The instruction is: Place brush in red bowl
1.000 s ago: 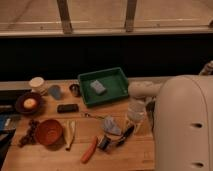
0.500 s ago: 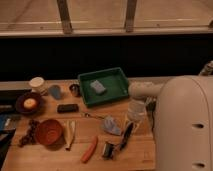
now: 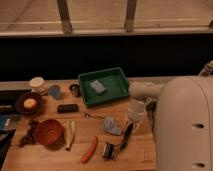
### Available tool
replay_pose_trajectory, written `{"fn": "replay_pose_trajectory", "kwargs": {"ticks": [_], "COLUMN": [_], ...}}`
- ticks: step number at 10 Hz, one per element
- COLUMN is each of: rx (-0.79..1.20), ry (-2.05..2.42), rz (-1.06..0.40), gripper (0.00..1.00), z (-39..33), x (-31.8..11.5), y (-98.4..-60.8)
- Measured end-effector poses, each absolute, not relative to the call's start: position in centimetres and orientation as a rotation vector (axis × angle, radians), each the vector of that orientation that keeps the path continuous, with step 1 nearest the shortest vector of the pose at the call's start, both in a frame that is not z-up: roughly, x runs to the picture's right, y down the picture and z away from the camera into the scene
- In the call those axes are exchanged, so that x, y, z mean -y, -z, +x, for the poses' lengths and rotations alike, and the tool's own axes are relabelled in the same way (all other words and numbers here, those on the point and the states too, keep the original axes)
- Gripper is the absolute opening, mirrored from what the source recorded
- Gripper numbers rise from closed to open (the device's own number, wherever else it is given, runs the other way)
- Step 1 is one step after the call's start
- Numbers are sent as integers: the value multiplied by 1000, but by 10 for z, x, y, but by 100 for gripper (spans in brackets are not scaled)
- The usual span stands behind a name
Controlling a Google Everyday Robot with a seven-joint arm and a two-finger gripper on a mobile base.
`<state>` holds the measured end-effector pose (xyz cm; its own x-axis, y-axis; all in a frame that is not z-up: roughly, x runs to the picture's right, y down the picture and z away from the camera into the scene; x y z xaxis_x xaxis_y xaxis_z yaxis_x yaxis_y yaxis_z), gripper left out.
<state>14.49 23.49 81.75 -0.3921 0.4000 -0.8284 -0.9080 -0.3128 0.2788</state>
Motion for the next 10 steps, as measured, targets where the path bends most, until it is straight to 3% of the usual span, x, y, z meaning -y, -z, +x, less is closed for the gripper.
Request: {"fn": "replay_pose_trajectory", "kwargs": {"ticks": [10], "rx": [-958], "ry": [-1832], "rz": [-826], "gripper": [0], "z": [143], "x": [-235], "y": [-819]}}
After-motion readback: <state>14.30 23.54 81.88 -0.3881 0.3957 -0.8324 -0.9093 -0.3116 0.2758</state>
